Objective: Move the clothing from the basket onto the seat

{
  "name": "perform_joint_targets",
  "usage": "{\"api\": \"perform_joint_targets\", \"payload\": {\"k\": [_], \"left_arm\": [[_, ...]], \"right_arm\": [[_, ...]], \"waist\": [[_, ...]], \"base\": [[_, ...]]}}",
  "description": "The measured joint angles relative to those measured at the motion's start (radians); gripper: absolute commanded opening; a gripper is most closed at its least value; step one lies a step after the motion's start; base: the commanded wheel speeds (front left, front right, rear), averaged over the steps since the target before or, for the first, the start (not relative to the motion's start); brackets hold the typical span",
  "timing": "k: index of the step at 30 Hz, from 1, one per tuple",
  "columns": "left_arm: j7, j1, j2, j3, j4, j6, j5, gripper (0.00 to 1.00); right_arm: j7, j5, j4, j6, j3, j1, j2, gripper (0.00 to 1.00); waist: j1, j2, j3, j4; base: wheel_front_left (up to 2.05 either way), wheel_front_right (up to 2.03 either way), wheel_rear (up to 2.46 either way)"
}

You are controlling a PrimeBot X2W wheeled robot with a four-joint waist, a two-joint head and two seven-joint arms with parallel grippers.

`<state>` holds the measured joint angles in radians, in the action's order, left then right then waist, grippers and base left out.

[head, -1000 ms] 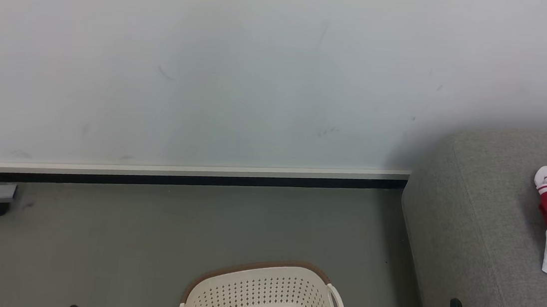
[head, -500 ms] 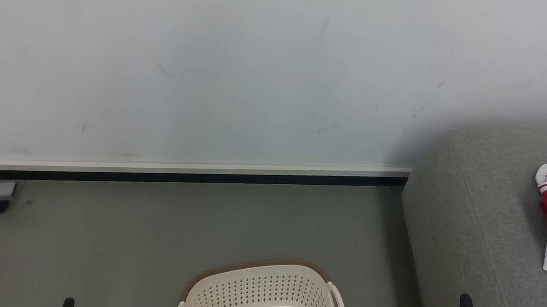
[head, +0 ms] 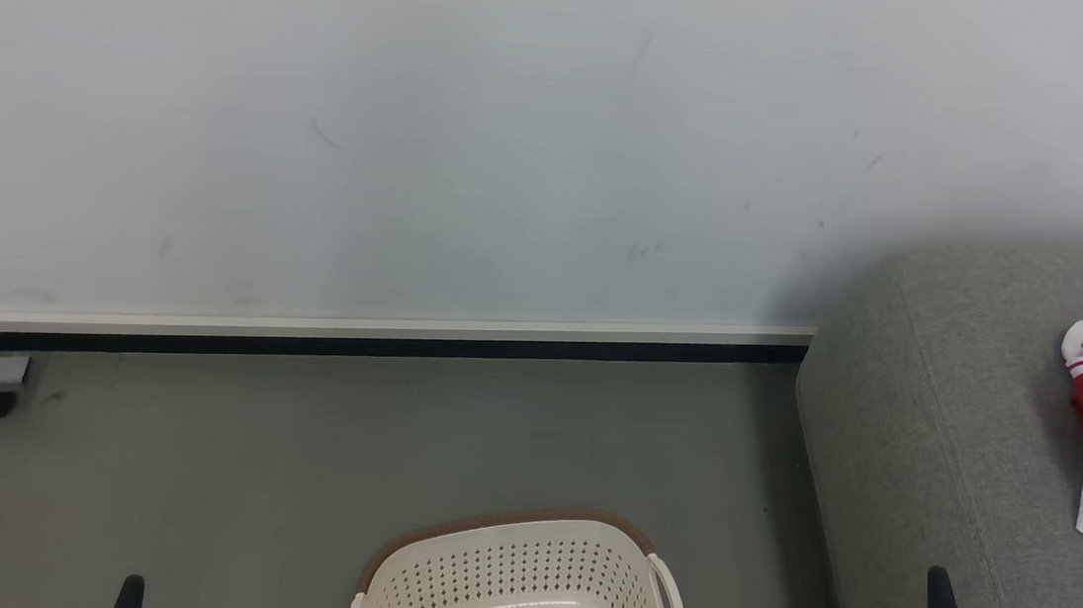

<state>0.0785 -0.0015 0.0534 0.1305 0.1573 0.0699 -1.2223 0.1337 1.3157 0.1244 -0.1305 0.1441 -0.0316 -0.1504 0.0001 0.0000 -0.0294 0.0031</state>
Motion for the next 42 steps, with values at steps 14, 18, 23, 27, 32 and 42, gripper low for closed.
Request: {"api": "perform_joint_targets", "payload": {"k": [14,18,23,27,32,42], "left_arm": [[0.043,-0.011,-0.001,0.019,-0.007,0.000,-0.128,0.00],[0.053,-0.020,-0.002,0.022,-0.009,0.005,-0.162,0.00],[0.066,-0.020,-0.002,0.027,-0.011,0.005,-0.197,0.00],[0.076,-0.023,-0.002,0.030,-0.012,0.005,-0.228,0.00],[0.086,-0.025,-0.002,0.034,-0.015,0.005,-0.254,0.00],[0.107,-0.039,-0.002,0.045,-0.020,0.006,-0.321,0.00]], "right_arm": [[0.015,0.162,-0.009,0.000,0.010,0.005,-0.026,0.00],[0.017,0.198,-0.011,0.000,0.013,0.008,-0.032,0.00],[0.022,0.249,-0.014,0.000,0.018,0.019,-0.041,0.00],[0.026,0.289,-0.016,0.000,0.021,0.020,-0.048,0.00],[0.030,0.322,-0.019,0.000,0.026,0.022,-0.055,0.00],[0.041,0.413,-0.026,0.000,0.036,0.024,-0.072,0.00]], "waist": [[0.0000,0.0000,0.008,-0.001],[0.0000,0.0000,0.010,-0.001],[0.0000,0.0000,0.013,-0.001],[0.0000,0.0000,0.015,-0.002],[0.0000,0.0000,0.017,-0.002],[0.0000,0.0000,0.023,-0.002]], "base": [[0.00,0.00,0.00],[0.00,0.00,0.00],[0.00,0.00,0.00],[0.00,0.00,0.00],[0.00,0.00,0.00],[0.00,0.00,0.00]]}}
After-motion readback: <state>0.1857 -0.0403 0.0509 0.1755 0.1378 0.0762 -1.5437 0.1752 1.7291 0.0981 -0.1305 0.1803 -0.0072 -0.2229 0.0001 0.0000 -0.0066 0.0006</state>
